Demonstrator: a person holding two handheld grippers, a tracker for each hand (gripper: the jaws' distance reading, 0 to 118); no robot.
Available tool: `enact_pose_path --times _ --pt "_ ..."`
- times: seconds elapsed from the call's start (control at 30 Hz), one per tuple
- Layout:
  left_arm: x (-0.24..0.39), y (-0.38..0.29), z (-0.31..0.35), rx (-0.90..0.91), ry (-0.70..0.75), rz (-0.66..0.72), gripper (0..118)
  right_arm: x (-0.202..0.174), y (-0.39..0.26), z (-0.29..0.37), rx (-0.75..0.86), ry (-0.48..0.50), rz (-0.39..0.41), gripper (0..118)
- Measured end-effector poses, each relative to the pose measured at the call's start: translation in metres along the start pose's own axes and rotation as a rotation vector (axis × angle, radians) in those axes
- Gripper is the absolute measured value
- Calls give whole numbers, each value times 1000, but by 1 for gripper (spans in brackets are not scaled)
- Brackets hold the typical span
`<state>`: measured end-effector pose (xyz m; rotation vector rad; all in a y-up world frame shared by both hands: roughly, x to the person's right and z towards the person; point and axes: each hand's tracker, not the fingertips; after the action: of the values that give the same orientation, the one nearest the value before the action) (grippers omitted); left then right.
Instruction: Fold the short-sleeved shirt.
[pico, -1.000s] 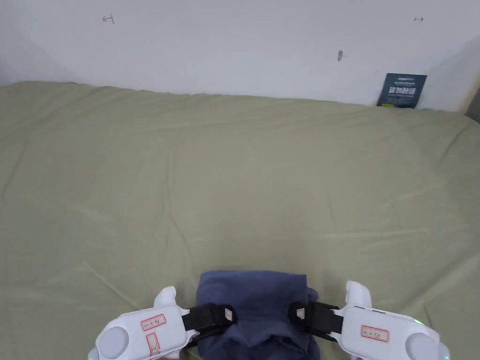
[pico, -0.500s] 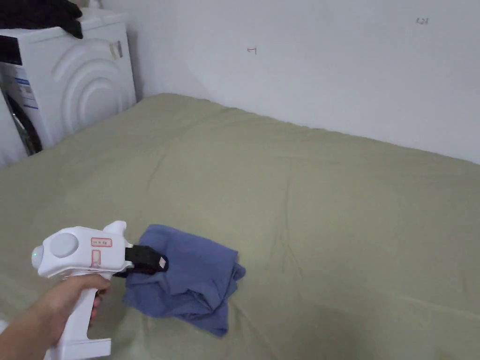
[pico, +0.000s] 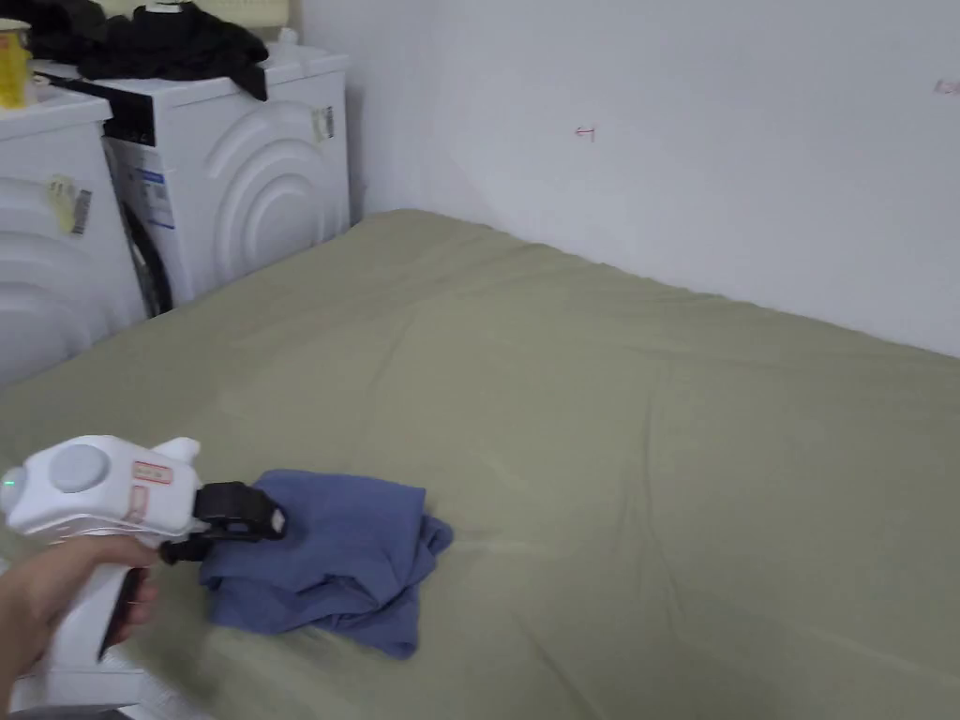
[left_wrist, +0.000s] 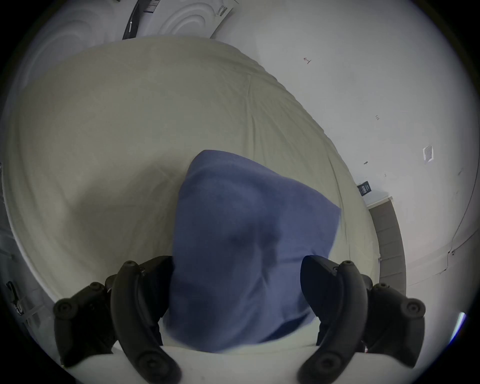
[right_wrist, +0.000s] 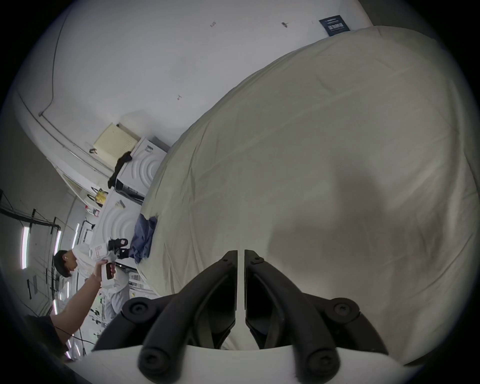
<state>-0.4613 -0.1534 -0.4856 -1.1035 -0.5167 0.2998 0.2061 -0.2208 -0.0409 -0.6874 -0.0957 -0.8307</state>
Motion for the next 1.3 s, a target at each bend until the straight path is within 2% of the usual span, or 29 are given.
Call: enact_pose_path --times 0.03,0.17,0.23,0.3,0.37,0.4,0.47,0.53,0.6,0.63,0.67,0.73,0.8,0.93,1.07,1.3 --pt "12 -1 16 38 27 -41 100 13 8 8 5 1 6 7" --pt "94 -7 57 281 201 -149 98 -1 36 53 106 -77 119 7" --pt "153 -20 64 393 133 -222 86 -18 57 78 207 -161 190 8" --pt "219 -39 63 501 82 -321 80 -39 78 103 327 -227 234 8" --pt "291 -64 60 620 115 -436 65 -63 98 127 418 -282 285 8" --pt "323 -80 58 690 123 -505 50 -75 105 137 470 -311 334 8" --pt "385 -112 54 812 135 -618 27 -101 117 157 566 -385 451 8" --pt "424 -132 50 890 71 -674 22 -120 122 171 671 -491 481 11" --pt "458 -158 53 964 -11 -747 11 -134 122 183 711 -473 542 13" --pt "472 -171 52 974 -7 -813 11 -142 120 187 717 -479 567 13" --pt "488 -183 54 995 70 -819 11 -150 116 191 723 -497 597 13" --pt "495 -194 64 950 -27 -705 11 -164 105 198 735 -506 623 13" --pt "501 -208 82 962 -141 -642 11 -174 92 205 758 -449 619 13" --pt "513 -209 89 957 -22 -770 11 -186 82 203 779 -435 680 14" --pt "509 -204 97 943 -97 -691 11 -191 84 205 785 -426 674 19" --pt "510 -203 96 923 -93 -680 11 -192 86 214 810 -427 652 23"
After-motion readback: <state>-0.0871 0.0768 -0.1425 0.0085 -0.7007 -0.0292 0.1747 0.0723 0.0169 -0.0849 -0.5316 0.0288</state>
